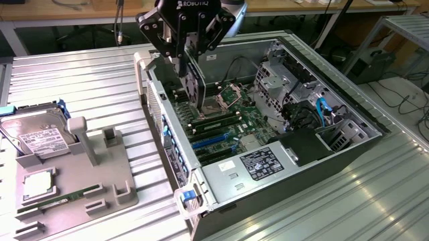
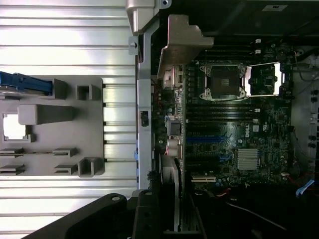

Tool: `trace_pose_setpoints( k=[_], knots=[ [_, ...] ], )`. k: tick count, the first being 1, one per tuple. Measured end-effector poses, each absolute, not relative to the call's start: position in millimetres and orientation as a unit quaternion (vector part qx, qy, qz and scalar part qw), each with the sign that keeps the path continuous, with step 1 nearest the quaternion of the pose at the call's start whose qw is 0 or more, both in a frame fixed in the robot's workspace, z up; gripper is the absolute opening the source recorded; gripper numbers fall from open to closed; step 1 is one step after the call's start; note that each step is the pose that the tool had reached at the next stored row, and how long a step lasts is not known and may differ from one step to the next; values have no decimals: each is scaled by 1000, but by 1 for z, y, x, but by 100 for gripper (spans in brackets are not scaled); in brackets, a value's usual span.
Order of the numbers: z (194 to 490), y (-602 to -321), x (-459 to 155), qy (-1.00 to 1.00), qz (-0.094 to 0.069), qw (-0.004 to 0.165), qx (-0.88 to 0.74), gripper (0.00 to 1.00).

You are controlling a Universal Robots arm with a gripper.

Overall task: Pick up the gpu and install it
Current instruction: 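Pick up the gpu and move the gpu toward the slot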

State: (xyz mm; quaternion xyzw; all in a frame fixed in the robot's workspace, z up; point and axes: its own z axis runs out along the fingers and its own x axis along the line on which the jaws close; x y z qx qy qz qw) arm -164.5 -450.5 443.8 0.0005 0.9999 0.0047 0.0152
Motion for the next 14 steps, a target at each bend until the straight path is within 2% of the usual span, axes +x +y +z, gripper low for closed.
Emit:
trace_pose_setpoints(
  k=[14],
  knots=[
    [444, -451, -150, 1000, 4, 15, 1, 27]
  ],
)
